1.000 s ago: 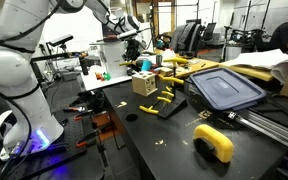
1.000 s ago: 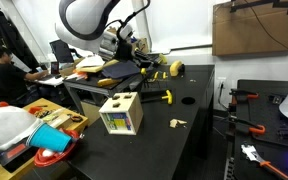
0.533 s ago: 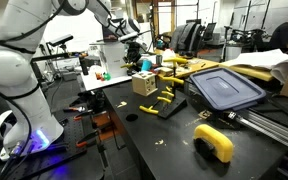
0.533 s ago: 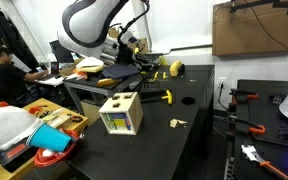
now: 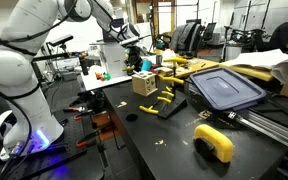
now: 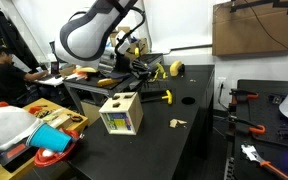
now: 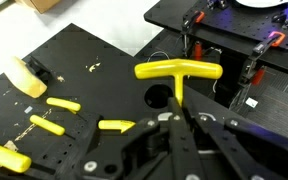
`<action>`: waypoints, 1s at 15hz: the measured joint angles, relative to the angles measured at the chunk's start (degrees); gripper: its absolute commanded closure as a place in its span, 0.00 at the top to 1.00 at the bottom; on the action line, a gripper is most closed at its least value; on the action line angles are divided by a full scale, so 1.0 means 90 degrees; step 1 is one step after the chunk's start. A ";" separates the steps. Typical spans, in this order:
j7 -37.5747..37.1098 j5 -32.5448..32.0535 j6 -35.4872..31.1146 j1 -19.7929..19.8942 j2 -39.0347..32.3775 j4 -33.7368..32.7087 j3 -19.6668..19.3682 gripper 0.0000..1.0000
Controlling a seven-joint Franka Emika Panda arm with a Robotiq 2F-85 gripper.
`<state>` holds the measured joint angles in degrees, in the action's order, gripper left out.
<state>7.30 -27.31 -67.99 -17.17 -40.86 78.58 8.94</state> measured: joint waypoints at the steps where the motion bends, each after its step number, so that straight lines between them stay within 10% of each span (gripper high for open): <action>1: 0.0000 -0.0015 0.0003 -0.0035 -0.0040 -0.0065 0.0000 0.02; 15: 0.0000 -0.0467 0.0111 -0.0628 -0.0354 -0.0660 -0.0007 0.03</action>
<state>7.30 -31.51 -67.00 -22.82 -44.04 72.64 8.88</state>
